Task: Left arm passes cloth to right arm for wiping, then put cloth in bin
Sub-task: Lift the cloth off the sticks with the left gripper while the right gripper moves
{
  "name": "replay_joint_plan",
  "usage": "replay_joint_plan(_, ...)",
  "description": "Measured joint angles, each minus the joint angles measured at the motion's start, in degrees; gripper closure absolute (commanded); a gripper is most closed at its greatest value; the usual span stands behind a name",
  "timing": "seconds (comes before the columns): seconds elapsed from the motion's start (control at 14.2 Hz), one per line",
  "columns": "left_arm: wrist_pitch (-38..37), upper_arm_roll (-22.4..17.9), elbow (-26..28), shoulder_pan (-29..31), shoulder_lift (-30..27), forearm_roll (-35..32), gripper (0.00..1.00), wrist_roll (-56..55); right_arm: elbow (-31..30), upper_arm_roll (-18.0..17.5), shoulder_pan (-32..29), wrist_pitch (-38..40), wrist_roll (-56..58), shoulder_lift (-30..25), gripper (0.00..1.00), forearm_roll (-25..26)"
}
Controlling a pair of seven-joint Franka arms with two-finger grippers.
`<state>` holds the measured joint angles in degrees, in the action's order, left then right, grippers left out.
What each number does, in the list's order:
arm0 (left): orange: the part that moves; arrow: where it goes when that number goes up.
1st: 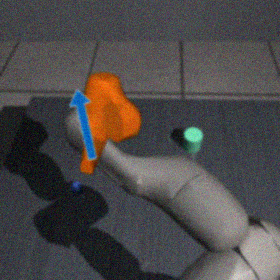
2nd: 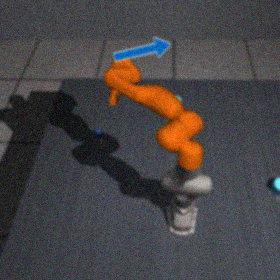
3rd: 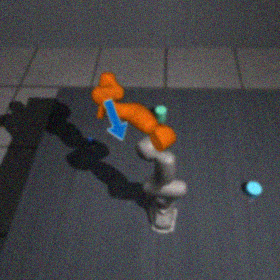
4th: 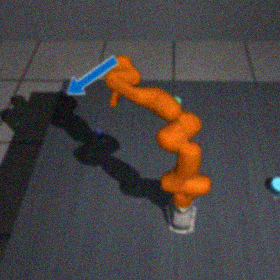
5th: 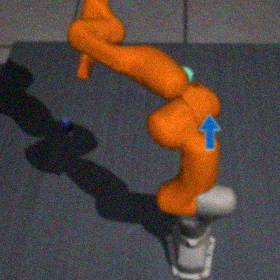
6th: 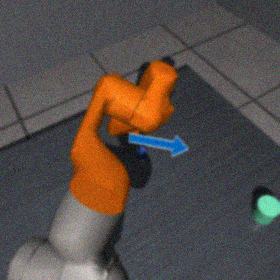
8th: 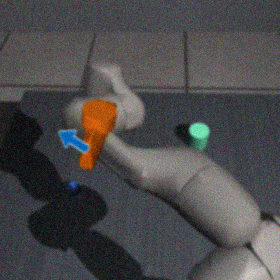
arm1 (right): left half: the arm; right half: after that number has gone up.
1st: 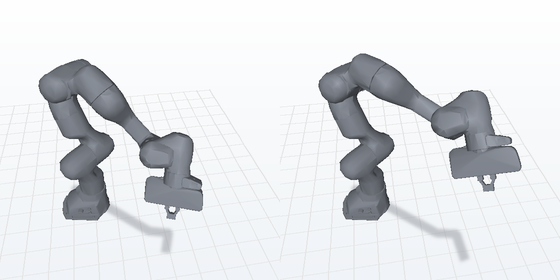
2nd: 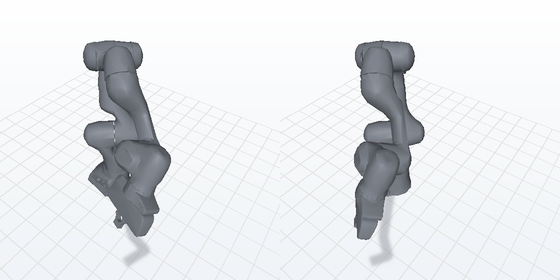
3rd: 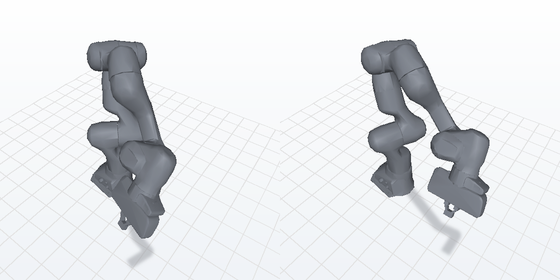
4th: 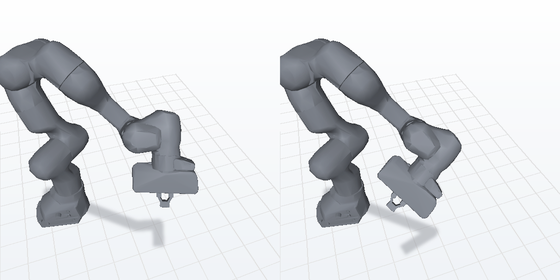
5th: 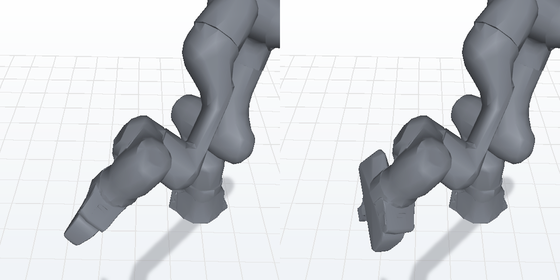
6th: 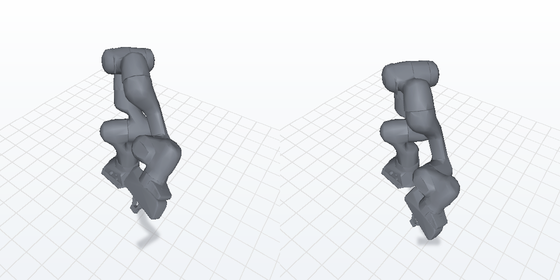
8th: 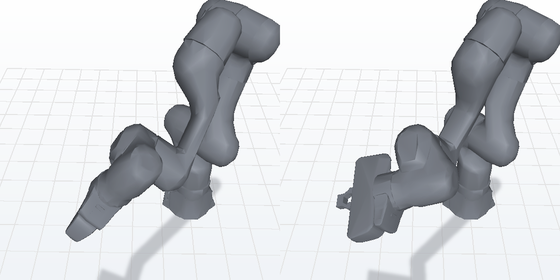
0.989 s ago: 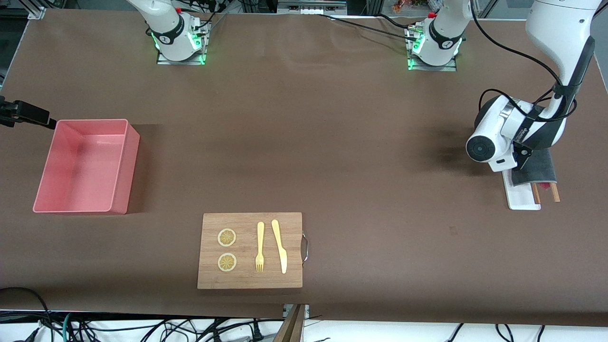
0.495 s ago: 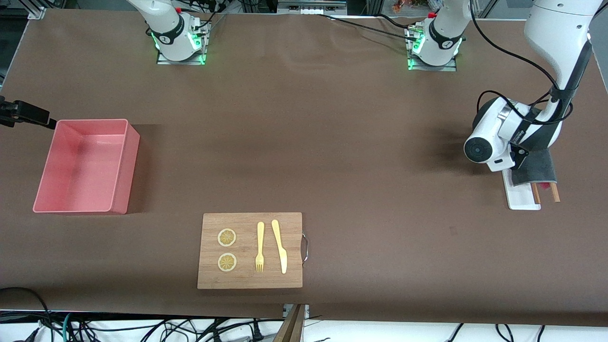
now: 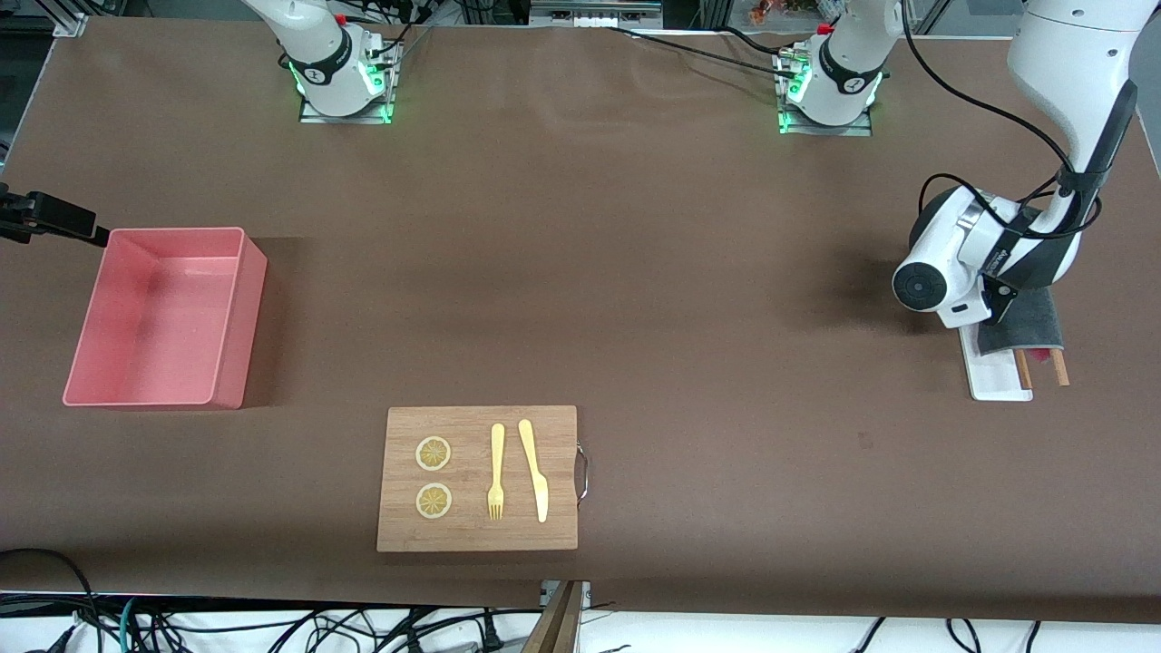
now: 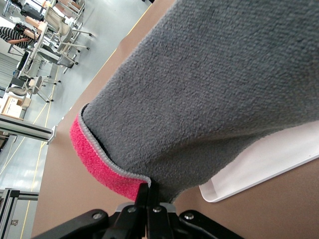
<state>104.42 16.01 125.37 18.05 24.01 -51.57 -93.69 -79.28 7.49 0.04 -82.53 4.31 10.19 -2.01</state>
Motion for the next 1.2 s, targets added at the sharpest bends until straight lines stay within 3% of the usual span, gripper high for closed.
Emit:
replay_joint_plan(0.49, -0.3, 0.4, -0.2, -0.1, -0.1, 0.0, 1.00, 0.0, -0.1, 0.0, 0.0, 0.0, 0.0, 2.7, 0.00, 0.3)
replay_joint_plan(0.64, -4.5, 2.9, -1.2, -0.1, -0.4, 0.0, 1.00, 0.1, -0.1, 0.0, 0.0, 0.0, 0.0, 3.2, 0.00, 0.4)
replay_joint_plan(0.85, -14.6, 9.0, -5.5, -0.5, -1.7, 0.3, 1.00, 2.9, -0.1, 0.0, 0.1, 0.1, 0.0, 3.3, 0.00, 0.4)
replay_joint_plan(1.2, -26.2, 12.2, -18.1, -0.9, -4.7, 6.1, 1.00, 20.4, -0.1, 0.0, 0.1, 0.5, 0.0, 3.5, 0.00, 0.5)
